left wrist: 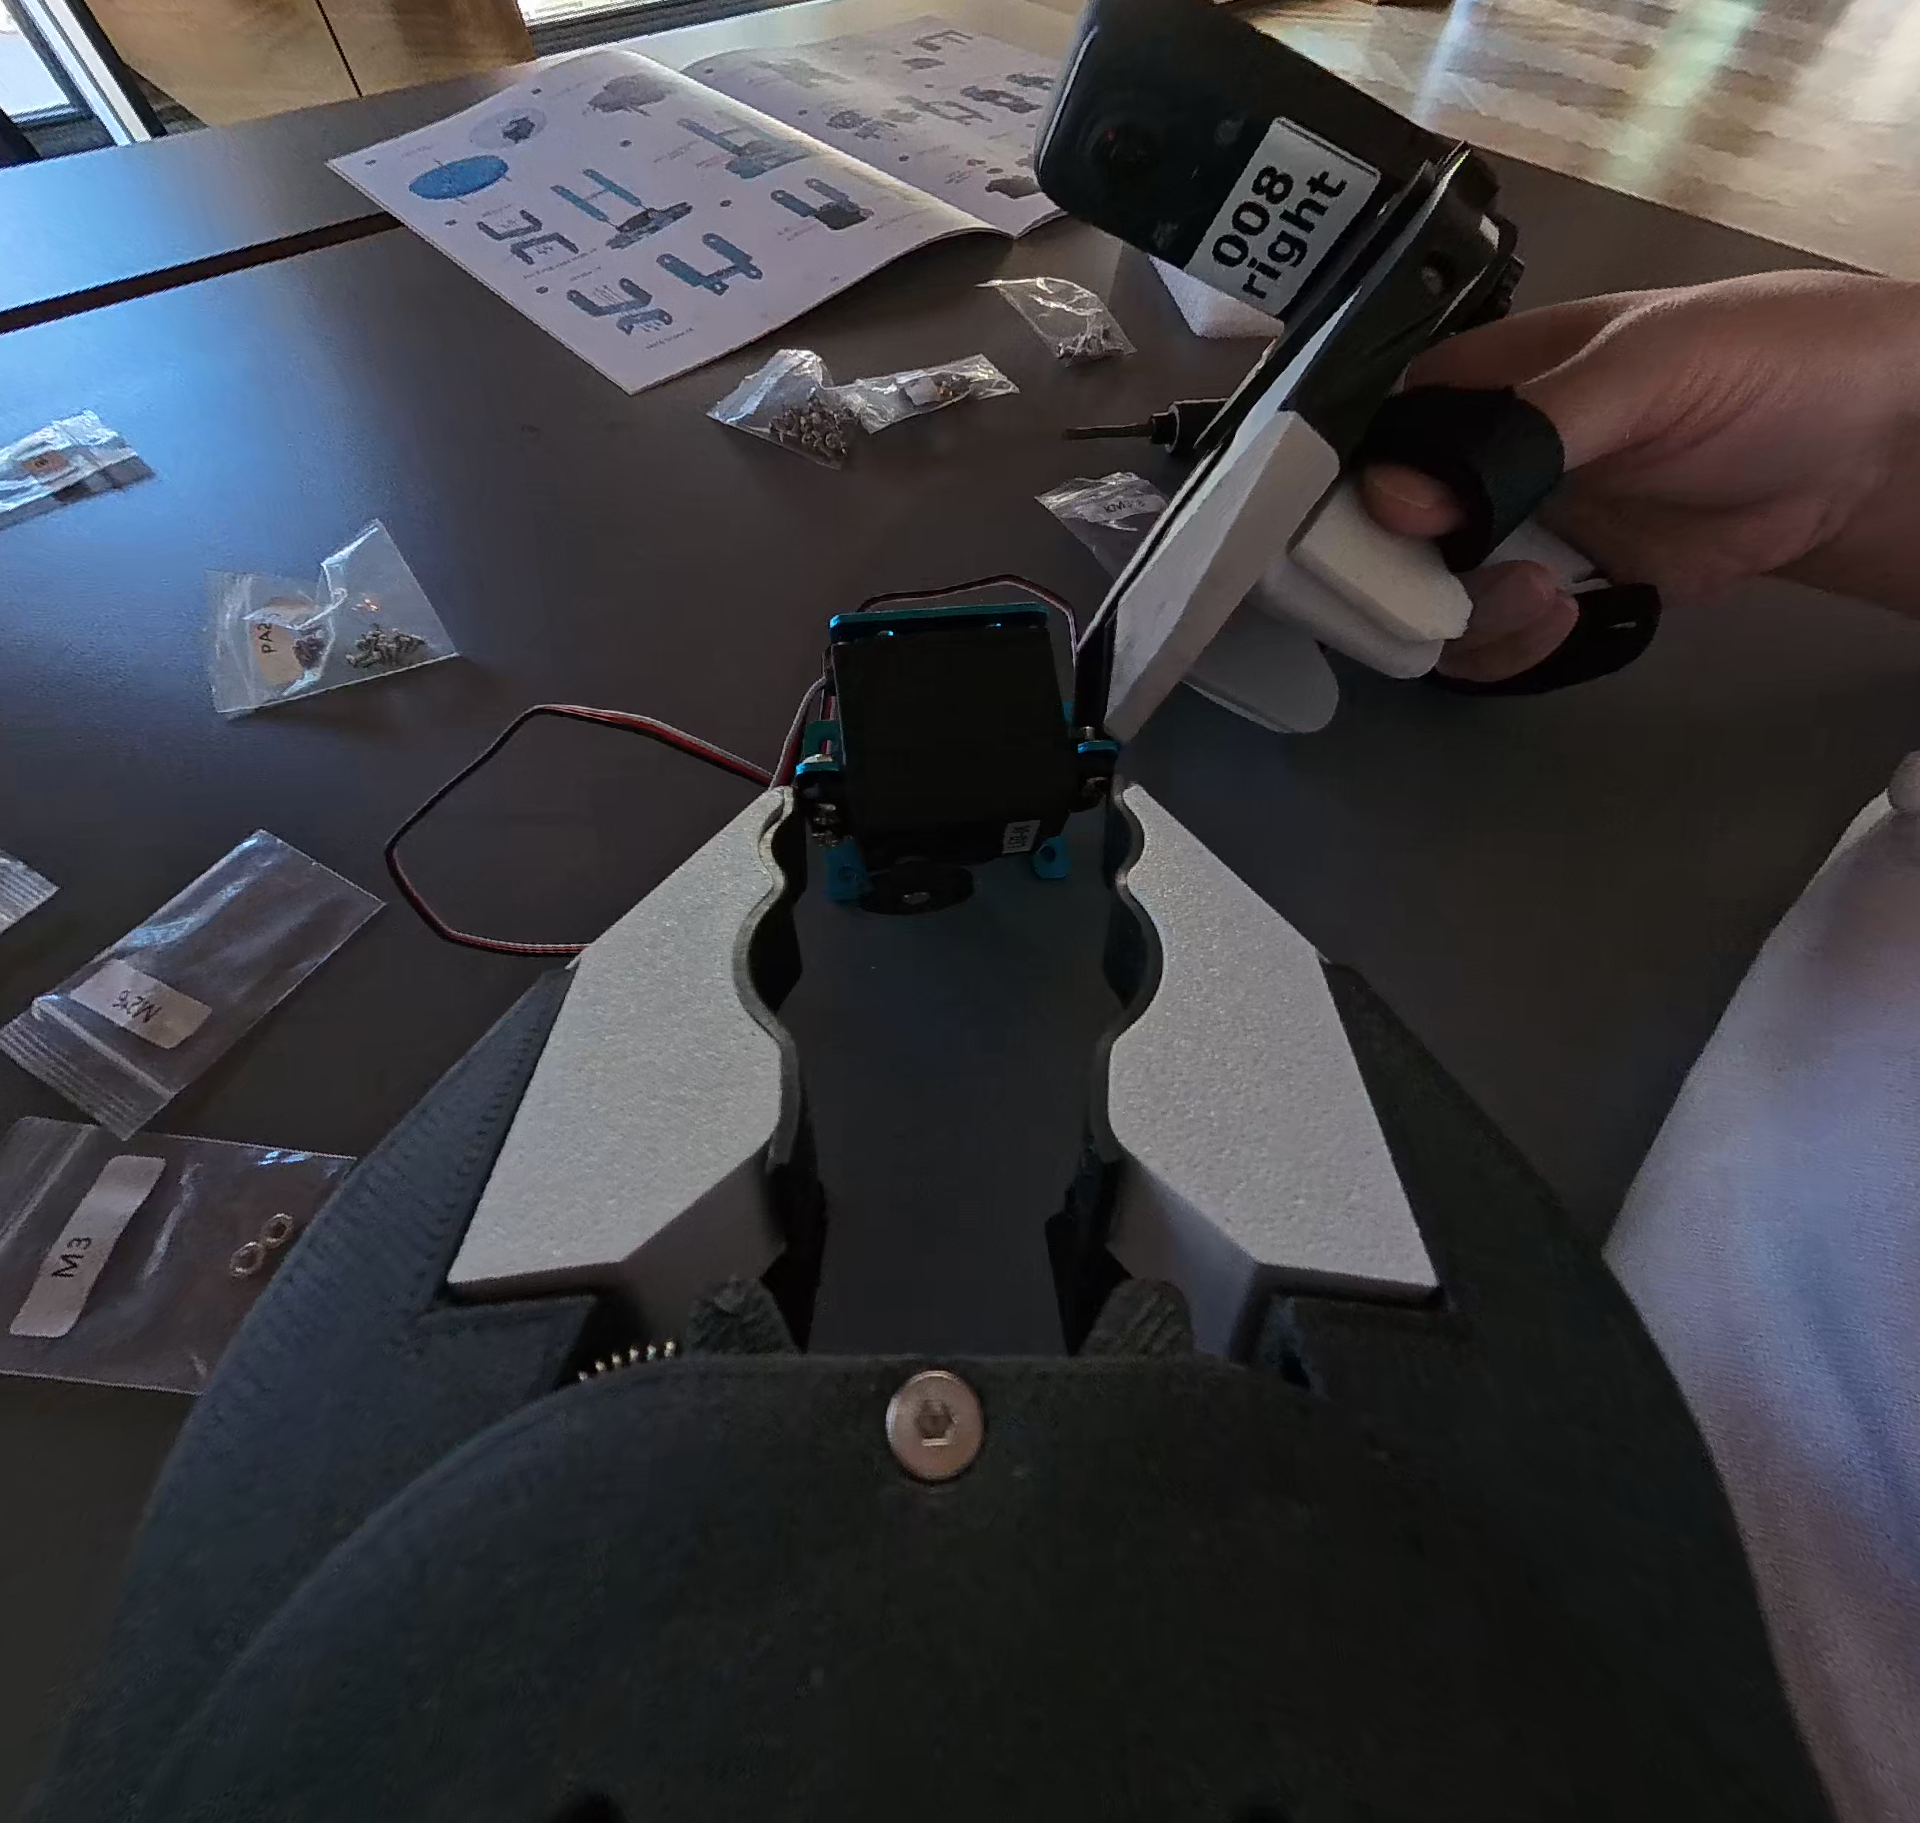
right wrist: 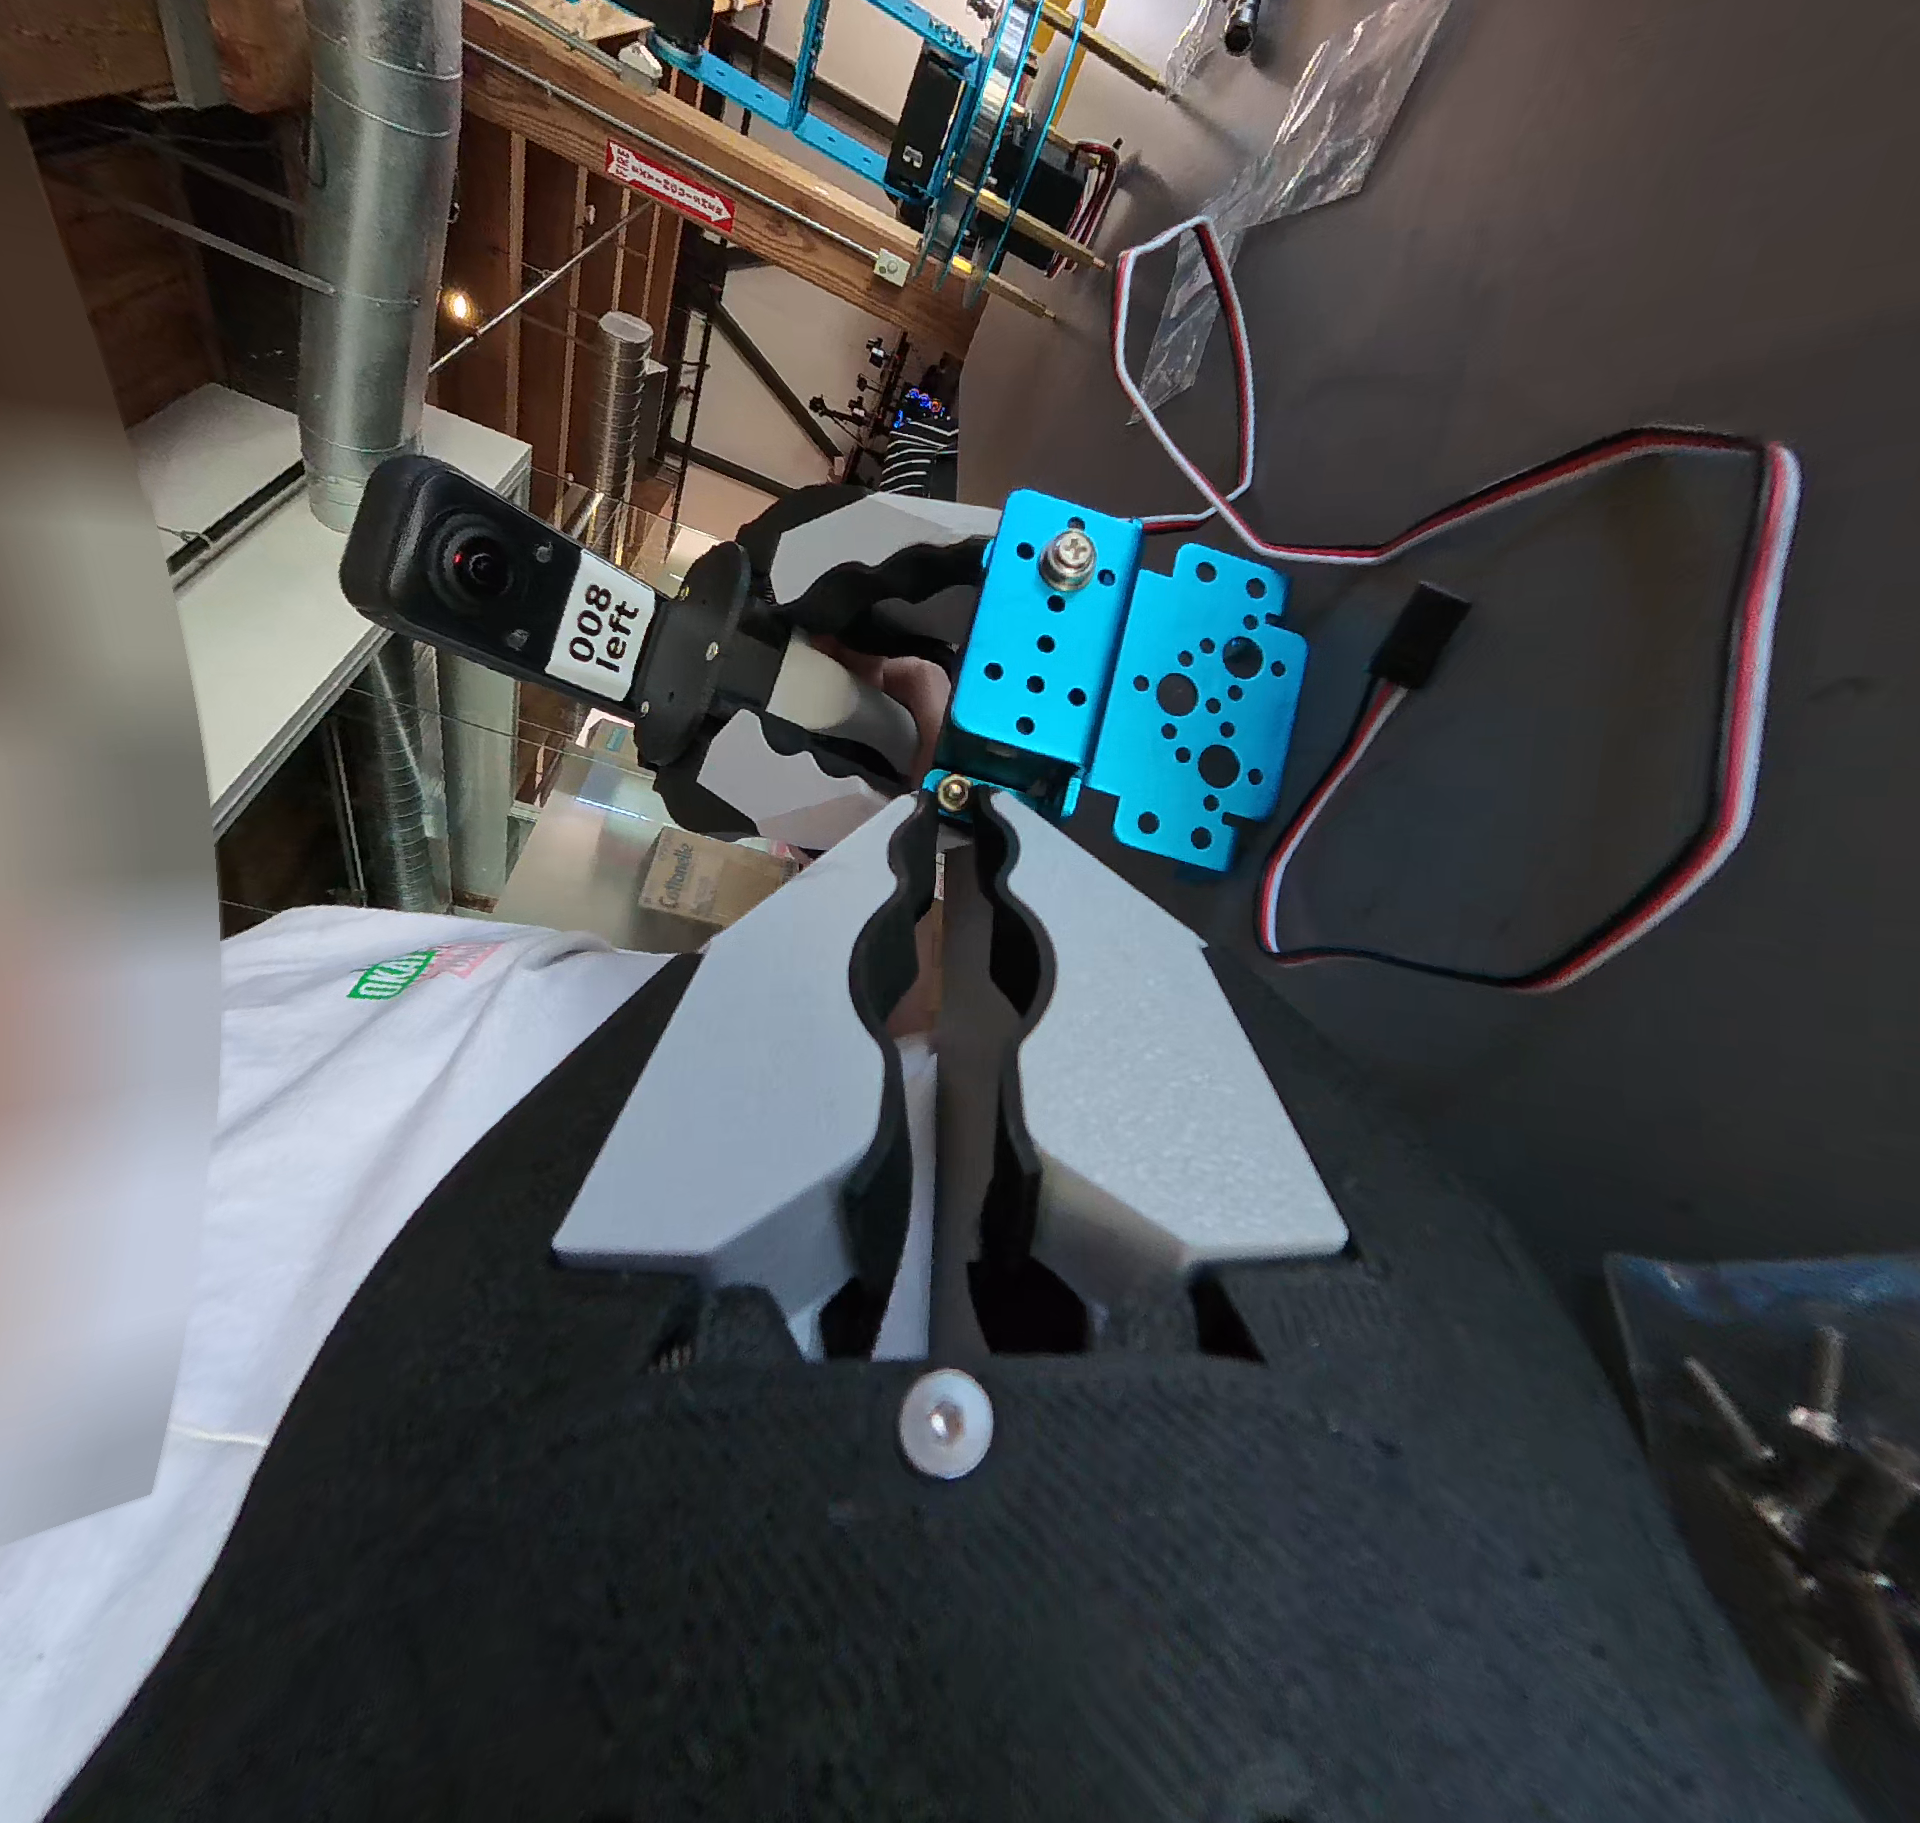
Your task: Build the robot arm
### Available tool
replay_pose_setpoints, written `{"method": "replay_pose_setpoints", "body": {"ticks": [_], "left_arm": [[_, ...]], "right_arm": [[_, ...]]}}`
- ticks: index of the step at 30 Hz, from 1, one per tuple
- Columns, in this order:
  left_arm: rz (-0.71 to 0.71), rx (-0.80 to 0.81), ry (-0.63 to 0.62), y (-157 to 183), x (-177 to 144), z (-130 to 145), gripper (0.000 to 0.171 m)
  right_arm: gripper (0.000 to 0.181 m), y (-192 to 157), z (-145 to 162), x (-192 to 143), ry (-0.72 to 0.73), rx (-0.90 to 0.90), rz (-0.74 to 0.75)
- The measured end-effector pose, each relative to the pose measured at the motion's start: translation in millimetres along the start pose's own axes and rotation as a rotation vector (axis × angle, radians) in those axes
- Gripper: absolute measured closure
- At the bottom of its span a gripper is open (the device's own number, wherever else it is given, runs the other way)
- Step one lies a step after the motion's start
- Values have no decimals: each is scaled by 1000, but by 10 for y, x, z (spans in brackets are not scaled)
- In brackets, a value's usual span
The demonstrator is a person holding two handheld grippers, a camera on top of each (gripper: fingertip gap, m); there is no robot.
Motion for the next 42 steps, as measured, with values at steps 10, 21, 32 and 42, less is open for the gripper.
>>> {"method": "replay_pose_setpoints", "body": {"ticks": [10,21,32,42], "left_arm": [[-1,1,-1,0,3,-1,114],[-2,3,-1,-3,6,-1,113],[0,9,-1,-1,8,-3,114],[6,16,-2,8,12,-3,114]], "right_arm": [[176,1,-17,9,7,23,-11],[176,2,-27,18,-10,65,-9],[175,12,-37,11,-39,119,-29],[175,-1,-42,9,-74,68,34]]}}
Point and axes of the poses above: each gripper's, where its closed fingertips meet, x out along the fingers, z out of its underside, y = z × x across the jaws, the point moved 4 cm from there along -x, back along the fingers, and after that the axes turned 12 degrees about x, right-handed, at the moved point
